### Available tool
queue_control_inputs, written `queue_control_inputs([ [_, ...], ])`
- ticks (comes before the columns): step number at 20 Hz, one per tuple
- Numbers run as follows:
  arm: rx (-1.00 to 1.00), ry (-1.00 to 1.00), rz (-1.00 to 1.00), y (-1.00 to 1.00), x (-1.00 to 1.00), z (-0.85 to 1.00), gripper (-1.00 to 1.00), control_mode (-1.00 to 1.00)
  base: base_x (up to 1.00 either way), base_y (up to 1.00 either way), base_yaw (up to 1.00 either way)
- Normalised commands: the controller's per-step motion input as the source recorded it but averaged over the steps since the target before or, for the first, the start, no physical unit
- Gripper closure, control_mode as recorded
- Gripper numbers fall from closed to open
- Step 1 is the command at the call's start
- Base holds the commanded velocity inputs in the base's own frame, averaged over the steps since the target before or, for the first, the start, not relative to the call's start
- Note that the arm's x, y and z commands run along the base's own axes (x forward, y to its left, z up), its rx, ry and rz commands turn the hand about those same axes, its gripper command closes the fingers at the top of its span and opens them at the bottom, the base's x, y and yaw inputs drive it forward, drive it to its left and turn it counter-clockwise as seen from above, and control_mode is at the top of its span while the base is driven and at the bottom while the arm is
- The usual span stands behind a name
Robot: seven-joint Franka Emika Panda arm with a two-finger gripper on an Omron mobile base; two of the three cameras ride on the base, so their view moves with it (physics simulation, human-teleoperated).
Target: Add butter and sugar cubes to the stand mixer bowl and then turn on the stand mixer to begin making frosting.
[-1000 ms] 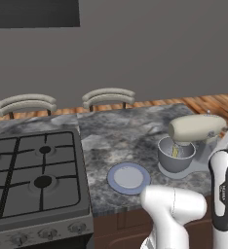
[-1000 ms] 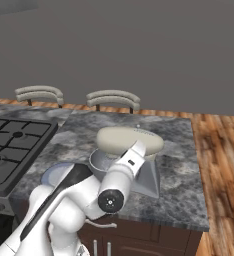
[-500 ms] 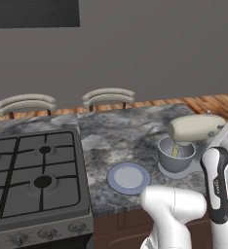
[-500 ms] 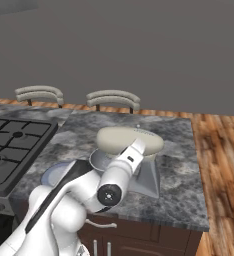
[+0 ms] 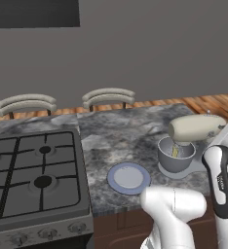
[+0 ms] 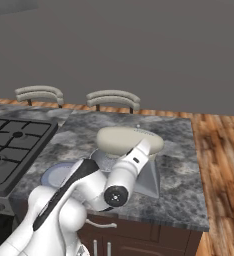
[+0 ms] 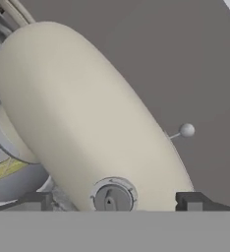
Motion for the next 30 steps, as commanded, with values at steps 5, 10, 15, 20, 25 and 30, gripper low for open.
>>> queue_control_inputs([
  [5,0.02,-0.01,0.0,-0.02,0.09,-0.08,-1.0,-1.0,0.0,0.0,0.0],
  [10,0.01,-0.01,0.0,-0.02,0.1,-0.06,-1.0,-1.0,0.0,0.0,0.0],
  [15,0.01,0.0,0.0,-0.02,0.1,-0.06,-1.0,-1.0,0.0,0.0,0.0],
  [20,0.01,0.0,0.0,-0.04,0.08,-0.08,-1.0,-1.0,0.0,0.0,0.0],
  [25,0.04,-0.01,0.0,-0.02,0.0,-0.05,1.0,-1.0,0.0,0.0,0.0],
  [30,0.02,0.0,0.0,0.0,0.0,-0.03,1.0,-1.0,0.0,0.0,0.0],
])
